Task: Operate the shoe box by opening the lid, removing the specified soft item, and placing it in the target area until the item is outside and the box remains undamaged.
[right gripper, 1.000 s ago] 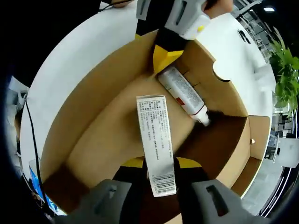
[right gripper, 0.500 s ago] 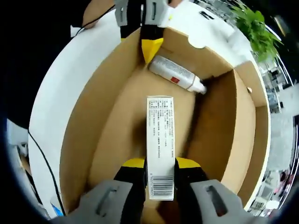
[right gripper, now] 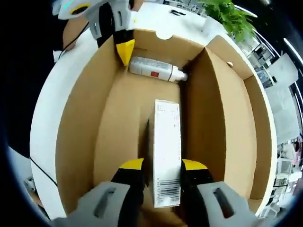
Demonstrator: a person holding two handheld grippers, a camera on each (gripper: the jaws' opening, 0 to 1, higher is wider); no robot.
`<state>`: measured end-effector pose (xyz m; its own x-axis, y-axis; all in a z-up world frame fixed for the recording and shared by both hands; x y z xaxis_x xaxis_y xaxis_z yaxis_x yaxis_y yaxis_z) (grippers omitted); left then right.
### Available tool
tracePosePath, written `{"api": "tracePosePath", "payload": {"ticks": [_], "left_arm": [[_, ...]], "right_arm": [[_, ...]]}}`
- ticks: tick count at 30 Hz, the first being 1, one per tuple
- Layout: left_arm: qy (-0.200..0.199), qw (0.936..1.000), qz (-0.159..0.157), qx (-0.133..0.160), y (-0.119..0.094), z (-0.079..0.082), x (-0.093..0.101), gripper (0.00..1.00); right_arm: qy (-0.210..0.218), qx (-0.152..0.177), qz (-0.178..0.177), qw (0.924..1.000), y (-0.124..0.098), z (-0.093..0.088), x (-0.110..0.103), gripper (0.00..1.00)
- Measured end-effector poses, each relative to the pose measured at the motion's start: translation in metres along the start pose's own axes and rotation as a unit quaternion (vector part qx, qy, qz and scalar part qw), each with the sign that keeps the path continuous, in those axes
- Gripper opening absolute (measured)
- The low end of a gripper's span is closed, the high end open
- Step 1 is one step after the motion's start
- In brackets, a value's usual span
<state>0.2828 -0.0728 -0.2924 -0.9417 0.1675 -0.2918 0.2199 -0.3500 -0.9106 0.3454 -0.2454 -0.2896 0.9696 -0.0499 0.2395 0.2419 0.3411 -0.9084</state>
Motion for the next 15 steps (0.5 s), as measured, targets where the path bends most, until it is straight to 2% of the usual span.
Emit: {"api": "tracePosePath", "payload": {"ticks": [5,7,10,15], "left_arm": [[0.001,1.0000,-0.001,0.001,0.000,0.001,0.000,0.14],[0.001,1.0000,-0.001,0.000,0.000,0.001,0.001,0.14],[0.002,1.0000,-0.001,0.002,0.000,0.001,0.001,0.14],[0.000,1.0000,-0.002,0.002,-0.001,0.000,0.001,0.14]], "right_arm": [[0.008,0.026,-0.013,0.9995,-0.006,0.016,-0.002,0.34],[0.020,0.020,-0.021,0.9994,-0.004,0.016,0.004,0.35],[0.061,0.004,-0.020,0.9979,-0.001,0.014,0.004,0.34],[0.065,0.006,-0.015,0.9977,0.006,0.015,0.006,0.32]]}}
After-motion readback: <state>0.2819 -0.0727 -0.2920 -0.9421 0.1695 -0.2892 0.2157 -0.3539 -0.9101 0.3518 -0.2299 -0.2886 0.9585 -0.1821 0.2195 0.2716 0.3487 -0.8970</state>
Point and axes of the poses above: the point that each gripper's makers call its tool centre point, and the gripper's own axes: y roughly forward along the fingers, x roughly to its right, z roughly out of its top, the point moved 3 cm from there along -y, roughly backward along the fingers, and after that the axes turned 7 degrees about -y, right-handed, at the moved point
